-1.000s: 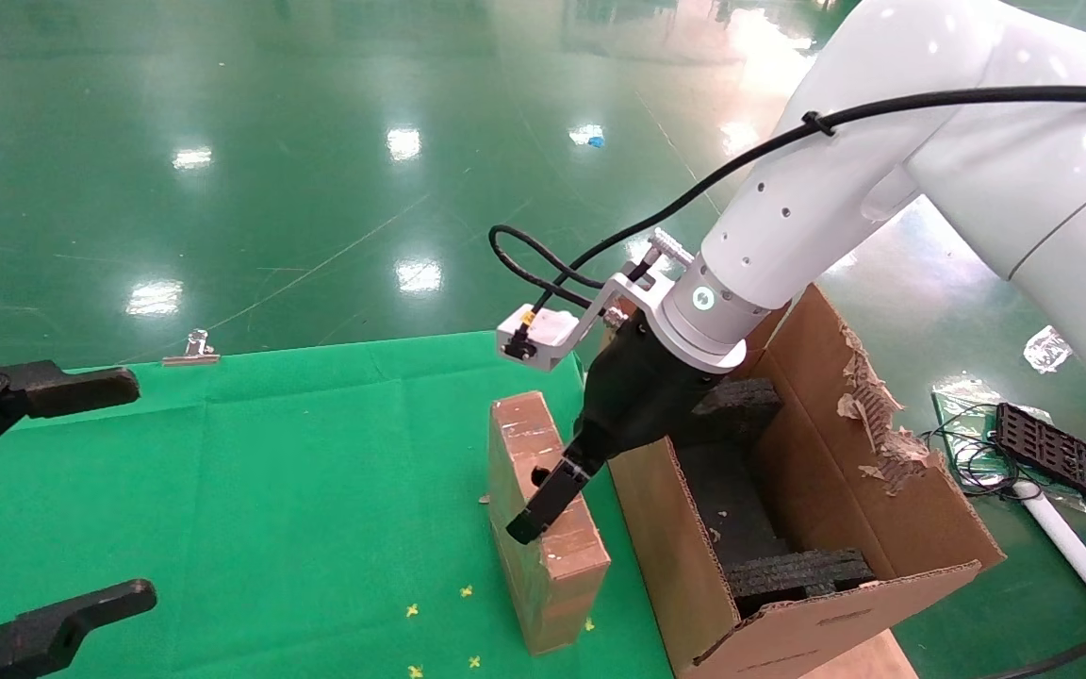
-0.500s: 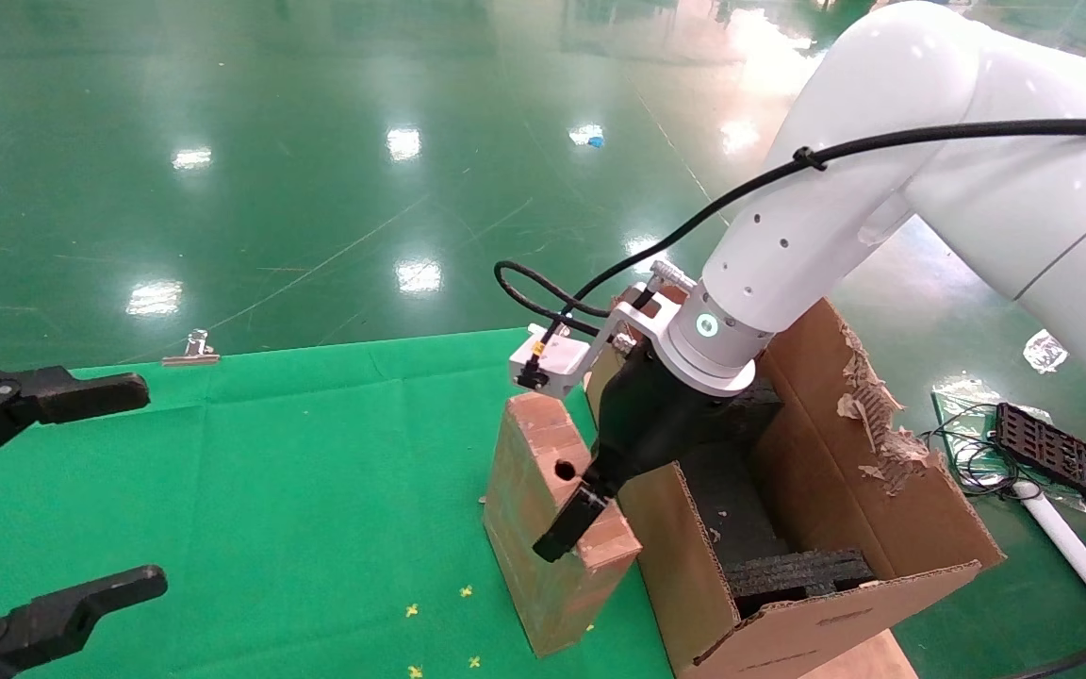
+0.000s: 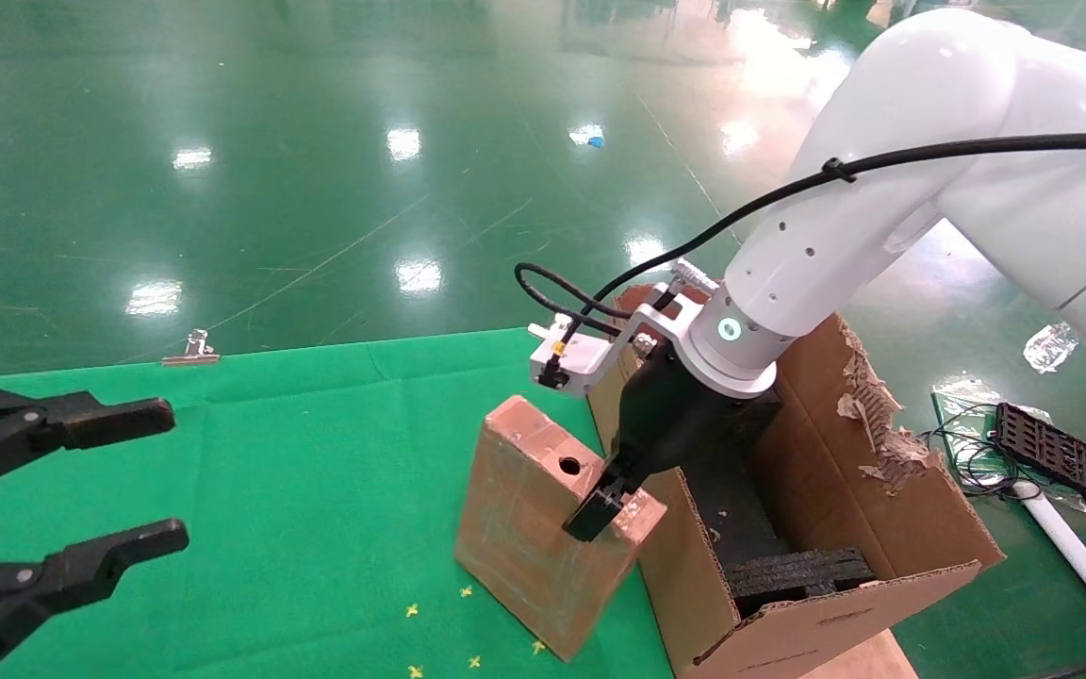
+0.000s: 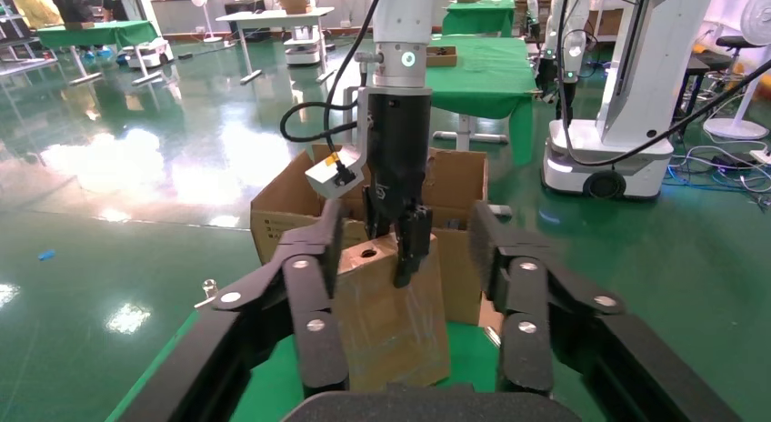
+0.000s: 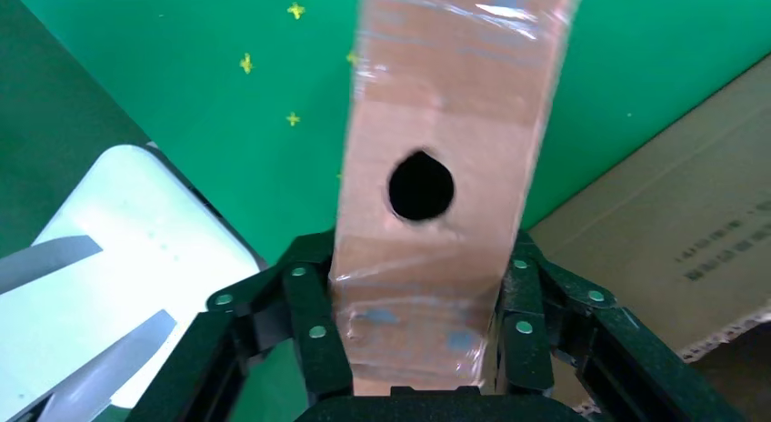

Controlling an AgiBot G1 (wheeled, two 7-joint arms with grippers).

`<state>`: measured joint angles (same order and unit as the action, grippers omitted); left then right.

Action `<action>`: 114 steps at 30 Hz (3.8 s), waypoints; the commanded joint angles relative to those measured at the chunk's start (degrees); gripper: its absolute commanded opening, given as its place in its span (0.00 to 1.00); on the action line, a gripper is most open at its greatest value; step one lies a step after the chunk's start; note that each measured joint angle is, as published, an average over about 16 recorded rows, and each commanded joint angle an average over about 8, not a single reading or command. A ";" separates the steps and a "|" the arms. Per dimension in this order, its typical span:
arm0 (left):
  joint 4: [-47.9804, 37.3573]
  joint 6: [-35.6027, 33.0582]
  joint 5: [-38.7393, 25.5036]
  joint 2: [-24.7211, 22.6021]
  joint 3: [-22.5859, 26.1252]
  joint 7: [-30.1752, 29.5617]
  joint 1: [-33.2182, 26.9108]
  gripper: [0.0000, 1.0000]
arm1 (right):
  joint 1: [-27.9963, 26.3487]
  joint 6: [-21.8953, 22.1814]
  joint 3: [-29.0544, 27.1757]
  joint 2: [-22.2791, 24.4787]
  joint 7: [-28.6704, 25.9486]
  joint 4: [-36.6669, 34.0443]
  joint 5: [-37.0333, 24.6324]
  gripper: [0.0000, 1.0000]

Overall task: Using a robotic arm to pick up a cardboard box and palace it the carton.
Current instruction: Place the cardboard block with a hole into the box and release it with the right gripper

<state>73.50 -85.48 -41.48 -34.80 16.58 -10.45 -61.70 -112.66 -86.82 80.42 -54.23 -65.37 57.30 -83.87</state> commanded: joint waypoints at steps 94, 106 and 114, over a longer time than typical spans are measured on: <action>0.00 0.14 0.23 0.14 0.33 0.17 -0.07 1.00 | 11.06 19.77 -0.44 0.95 6.69 -49.69 -10.88 0.02; 0.00 0.16 0.25 0.15 0.37 0.19 -0.08 1.00 | 12.32 21.59 -1.08 0.69 9.20 -51.04 -9.92 1.00; 0.00 0.17 0.27 0.16 0.40 0.20 -0.09 1.00 | 11.75 22.00 -0.77 0.24 9.69 -52.60 -10.45 1.00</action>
<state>73.50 -85.30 -41.20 -34.64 16.97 -10.25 -61.78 -100.92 -64.82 79.60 -53.97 -55.63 4.77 -94.24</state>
